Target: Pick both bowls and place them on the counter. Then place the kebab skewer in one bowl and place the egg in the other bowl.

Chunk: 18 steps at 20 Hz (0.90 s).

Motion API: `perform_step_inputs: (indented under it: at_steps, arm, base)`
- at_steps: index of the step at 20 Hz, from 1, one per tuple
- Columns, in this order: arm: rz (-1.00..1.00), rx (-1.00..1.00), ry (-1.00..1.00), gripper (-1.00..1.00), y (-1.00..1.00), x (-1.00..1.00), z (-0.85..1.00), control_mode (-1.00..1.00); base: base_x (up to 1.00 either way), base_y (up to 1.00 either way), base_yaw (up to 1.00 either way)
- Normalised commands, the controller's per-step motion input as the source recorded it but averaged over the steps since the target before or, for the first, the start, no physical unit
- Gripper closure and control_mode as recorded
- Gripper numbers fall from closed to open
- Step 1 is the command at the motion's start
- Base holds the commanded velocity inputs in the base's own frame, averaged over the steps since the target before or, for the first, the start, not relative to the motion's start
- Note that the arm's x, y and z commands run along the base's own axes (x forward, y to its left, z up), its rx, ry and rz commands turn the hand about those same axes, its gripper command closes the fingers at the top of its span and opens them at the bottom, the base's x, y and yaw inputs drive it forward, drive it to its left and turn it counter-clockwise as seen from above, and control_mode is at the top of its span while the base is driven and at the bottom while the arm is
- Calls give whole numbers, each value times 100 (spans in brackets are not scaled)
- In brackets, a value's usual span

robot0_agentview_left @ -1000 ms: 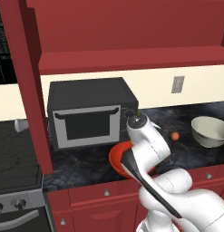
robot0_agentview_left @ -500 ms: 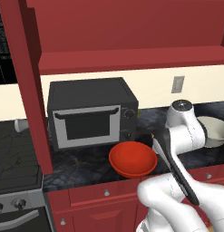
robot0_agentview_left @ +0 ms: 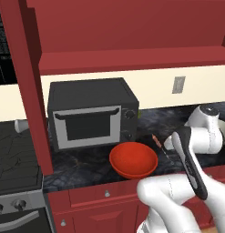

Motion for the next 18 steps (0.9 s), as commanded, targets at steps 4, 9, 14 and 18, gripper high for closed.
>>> perform_step_inputs:
  at_steps: [4,9,14,18]
  arm:
    - [-17,11,2,-100,-7,51,-2,-100]
    - [-9,1,5,-100,0,42,-2,-100]
    - [-2,0,7,-100,0,38,-9,-100]
    - [0,0,12,-100,0,27,-22,-100]
  base:
    - [0,0,0]
    - [0,0,0]
    - [0,0,0]
    - [0,0,0]
